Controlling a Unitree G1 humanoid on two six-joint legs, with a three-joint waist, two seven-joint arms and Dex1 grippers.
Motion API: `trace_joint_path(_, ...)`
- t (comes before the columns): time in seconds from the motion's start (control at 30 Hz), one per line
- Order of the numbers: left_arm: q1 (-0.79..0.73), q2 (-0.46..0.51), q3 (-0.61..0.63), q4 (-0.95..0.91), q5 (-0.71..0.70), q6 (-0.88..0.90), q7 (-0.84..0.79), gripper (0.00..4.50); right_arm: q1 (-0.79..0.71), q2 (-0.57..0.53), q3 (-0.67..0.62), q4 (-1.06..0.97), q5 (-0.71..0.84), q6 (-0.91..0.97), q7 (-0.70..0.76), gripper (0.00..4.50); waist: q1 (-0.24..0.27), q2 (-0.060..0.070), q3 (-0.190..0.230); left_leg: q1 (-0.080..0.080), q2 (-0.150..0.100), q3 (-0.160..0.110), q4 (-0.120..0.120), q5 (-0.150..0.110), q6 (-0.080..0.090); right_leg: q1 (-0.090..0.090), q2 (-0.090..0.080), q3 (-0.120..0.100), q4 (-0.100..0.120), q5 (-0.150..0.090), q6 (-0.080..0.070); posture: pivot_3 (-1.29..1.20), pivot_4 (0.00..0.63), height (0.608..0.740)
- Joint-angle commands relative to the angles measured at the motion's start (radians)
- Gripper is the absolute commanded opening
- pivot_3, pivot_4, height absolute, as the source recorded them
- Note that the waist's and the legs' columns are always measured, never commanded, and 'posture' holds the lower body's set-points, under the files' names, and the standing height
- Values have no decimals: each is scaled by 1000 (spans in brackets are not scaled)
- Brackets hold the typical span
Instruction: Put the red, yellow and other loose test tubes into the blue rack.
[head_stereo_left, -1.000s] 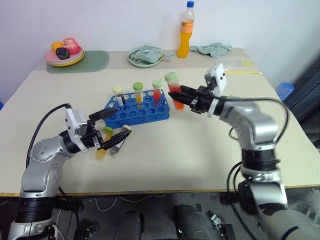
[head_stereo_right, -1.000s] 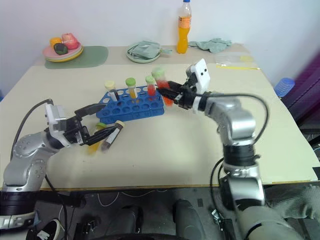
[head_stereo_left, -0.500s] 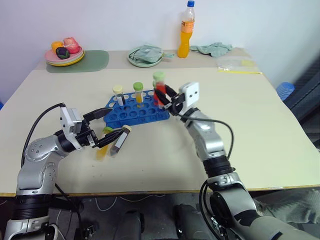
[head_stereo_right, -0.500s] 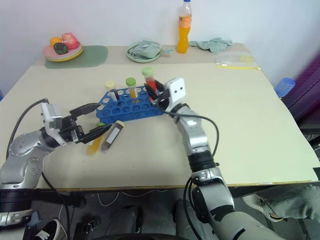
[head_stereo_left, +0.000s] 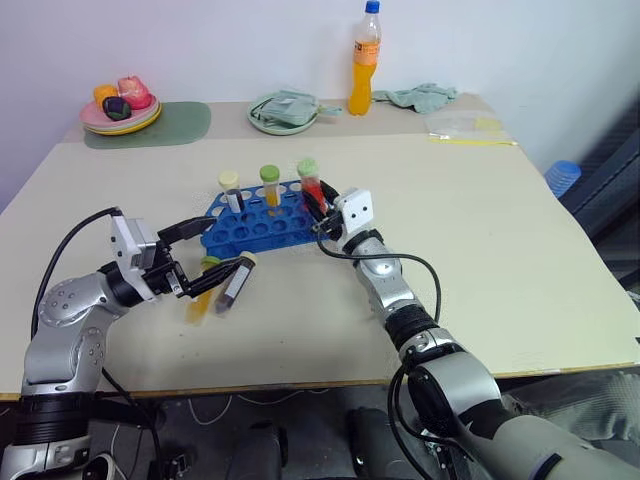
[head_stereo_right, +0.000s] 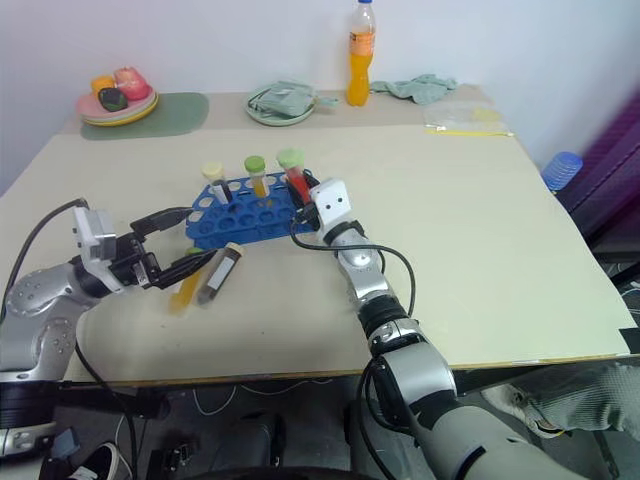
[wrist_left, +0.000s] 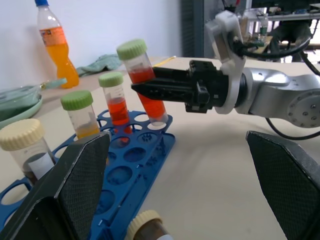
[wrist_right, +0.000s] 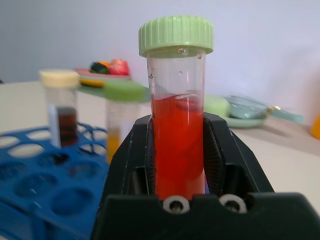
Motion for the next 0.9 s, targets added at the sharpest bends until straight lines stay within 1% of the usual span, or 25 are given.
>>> trace_joint_path(0.03, -4, 18, 30, -25, -10, -8, -7, 4500, -30, -3, -5, 16, -2, -41, -6, 812, -1, 0, 0, 0, 0, 0, -1, 0, 0, 0, 0, 0, 0, 0, 0, 0, 150, 740)
trace_joint_path(0.3, -13, 24, 31, -17, -13, -3, -13, 4500, -45, 32, -13, 60, 16, -51, 5, 812, -1, 0, 0, 3, 0, 0, -4, 1, -1, 0, 0, 1, 0, 0, 0, 0, 150, 740)
trace_joint_path(0.57, -11, 32, 36, -24, -15, 0, -10, 4500, -54, 67, 5, 69, -3, -60, 4, 812, -1, 0, 0, 3, 0, 0, -5, 1, -1, 0, 0, 1, 0, 0, 0, 0, 150, 740)
trace_joint_path(0.8, 5, 35, 47, -51, -18, 11, 0, 4500, -67, 67, -22, 122, 13, -57, -3, 812, -2, 0, 0, 3, 0, 0, -5, 1, -2, 0, 0, 1, 0, 0, 0, 0, 150, 740)
trace_joint_path(0.9, 11, 38, 50, -62, -16, 16, 4, 4500, -74, 72, -59, 141, 54, -44, 8, 812, -1, 0, 0, 3, 0, 0, -6, 1, -2, 0, 0, 1, 0, 0, -1, 0, 150, 740)
